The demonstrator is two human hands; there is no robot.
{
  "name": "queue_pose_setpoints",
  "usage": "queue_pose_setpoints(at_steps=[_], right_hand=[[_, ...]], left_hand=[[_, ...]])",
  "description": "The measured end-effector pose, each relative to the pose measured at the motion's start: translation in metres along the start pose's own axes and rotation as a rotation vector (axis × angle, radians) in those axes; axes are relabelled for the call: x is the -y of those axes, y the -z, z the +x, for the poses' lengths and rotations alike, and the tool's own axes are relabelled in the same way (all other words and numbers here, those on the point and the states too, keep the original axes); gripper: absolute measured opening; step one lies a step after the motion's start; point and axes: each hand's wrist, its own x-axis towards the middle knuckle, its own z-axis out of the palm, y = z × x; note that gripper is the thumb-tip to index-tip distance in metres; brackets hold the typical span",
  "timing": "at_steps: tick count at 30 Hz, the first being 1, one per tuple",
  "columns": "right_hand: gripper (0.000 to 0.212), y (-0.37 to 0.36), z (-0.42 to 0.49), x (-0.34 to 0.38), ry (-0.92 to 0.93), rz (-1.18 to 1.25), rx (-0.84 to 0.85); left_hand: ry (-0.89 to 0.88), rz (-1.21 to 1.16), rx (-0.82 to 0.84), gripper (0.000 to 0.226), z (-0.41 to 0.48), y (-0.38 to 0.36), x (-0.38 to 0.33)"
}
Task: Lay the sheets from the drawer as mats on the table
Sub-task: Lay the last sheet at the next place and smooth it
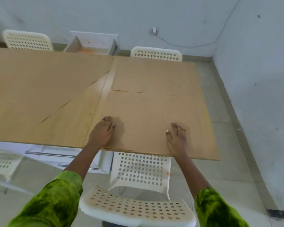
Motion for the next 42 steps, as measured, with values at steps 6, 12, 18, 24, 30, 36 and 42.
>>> queue_pose_setpoints(at_steps=[6, 12, 18, 24, 30, 36, 42], right_hand=[[0.031, -0.038, 0.000, 0.095, 0.000, 0.453, 0.036], [0.025, -0.096, -0.007, 0.204, -0.087, 0.711, 0.083], [0.022, -0.148, -0.004, 0.297, -0.083, 0.761, 0.151], [0.023, -0.183, 0.028, 0.361, -0.044, 0.728, 0.208], [0.029, -0.219, 0.089, 0.395, -0.004, 0.560, 0.237], [0.044, -0.228, 0.164, 0.424, 0.146, 0.152, 0.319], [0.039, -0.224, 0.202, 0.438, 0.214, -0.189, 0.305]], left_hand=[[0.087, -0.344, -0.113, 0.039, -0.017, 0.052, 0.044], [0.170, -0.594, -0.161, 0.032, -0.030, 0.115, 0.133], [0.254, -0.740, -0.213, 0.028, -0.030, 0.171, 0.211], [0.394, -0.949, -0.230, 0.030, -0.001, 0.197, 0.262], [0.556, -1.300, -0.268, 0.043, 0.043, 0.206, 0.292], [0.801, -1.526, -0.262, 0.046, 0.082, 0.216, 0.296], [0.977, -1.599, -0.361, 0.044, 0.109, 0.223, 0.303]])
